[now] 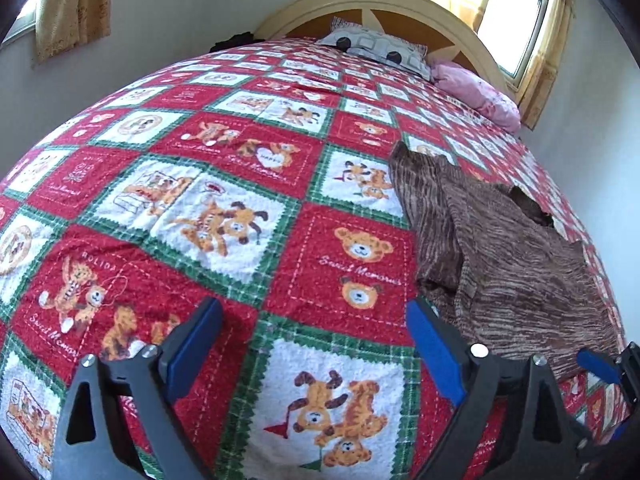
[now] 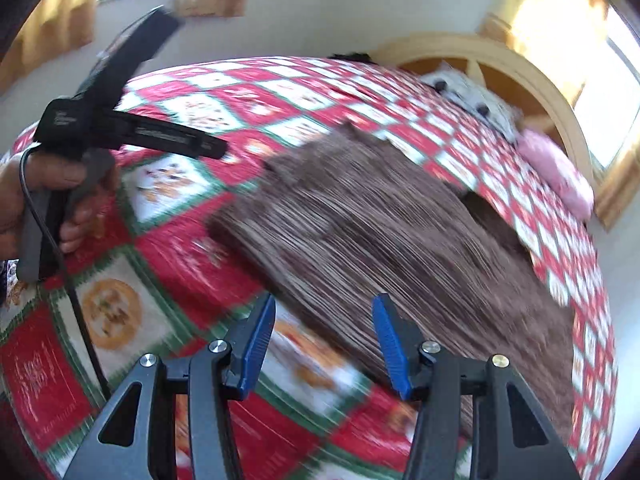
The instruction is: Fold small clothes
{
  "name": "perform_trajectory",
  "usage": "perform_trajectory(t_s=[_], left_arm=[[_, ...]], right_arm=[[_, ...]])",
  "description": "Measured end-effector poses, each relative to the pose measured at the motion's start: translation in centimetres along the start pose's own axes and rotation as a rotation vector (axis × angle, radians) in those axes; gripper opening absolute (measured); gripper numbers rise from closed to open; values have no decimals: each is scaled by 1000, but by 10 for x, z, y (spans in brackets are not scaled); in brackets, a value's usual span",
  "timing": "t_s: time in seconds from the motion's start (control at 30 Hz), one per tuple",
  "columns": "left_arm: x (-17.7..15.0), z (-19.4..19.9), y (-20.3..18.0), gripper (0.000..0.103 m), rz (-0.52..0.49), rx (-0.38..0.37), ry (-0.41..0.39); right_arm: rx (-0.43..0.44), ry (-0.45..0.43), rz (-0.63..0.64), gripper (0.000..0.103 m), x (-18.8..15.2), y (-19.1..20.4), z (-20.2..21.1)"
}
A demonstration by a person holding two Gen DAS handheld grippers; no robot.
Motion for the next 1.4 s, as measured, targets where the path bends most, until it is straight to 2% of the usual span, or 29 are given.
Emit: perform_trajectory(t_s=[0.27,0.33,0.4,0.47,0.6,0.83,0.97,1.07,1.33,1.4], left_arm=[[3,7,23,96,174,-158,-40],[3,7,24,96,188,-169,-43],[4,7,21,96,180,-165,-41],[4,6,20,99,176,-167,-38],[5,2,17,100,159,-166,-25],[11,-5,9,102,108,-190,19],[24,-11,-7,102,26,-208,26],[33,-19,-21,97,-49,-206,29],[42,-57,-62,97,-124,-324,120],[42,-65,-69,93,-119,-344,141]], right_arm=[[17,-30,102,52,22,43,-25],[1,-26,133,52,26,52,-35],[-23,-23,158,52,26,57,-45],[-23,-40,122,52,25,54,-50],[14,-53,72,38,22,51,-52],[3,-81,73,34,17,55,-50],[-4,-87,77,34,17,56,-49],[-8,-90,78,34,16,57,-48],[-1,-93,65,34,16,54,-50],[2,-94,59,34,16,53,-49]])
Point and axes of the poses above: each gripper's, at about its wrist camera, not at the fingertips, and z roughly against the way its jaws point, y to its left, x to its top, the point moved 5 cm from there along -z, roughly the way its jaws point, and after that the axes turned 8 degrees about -y, right-handed, at the moved point
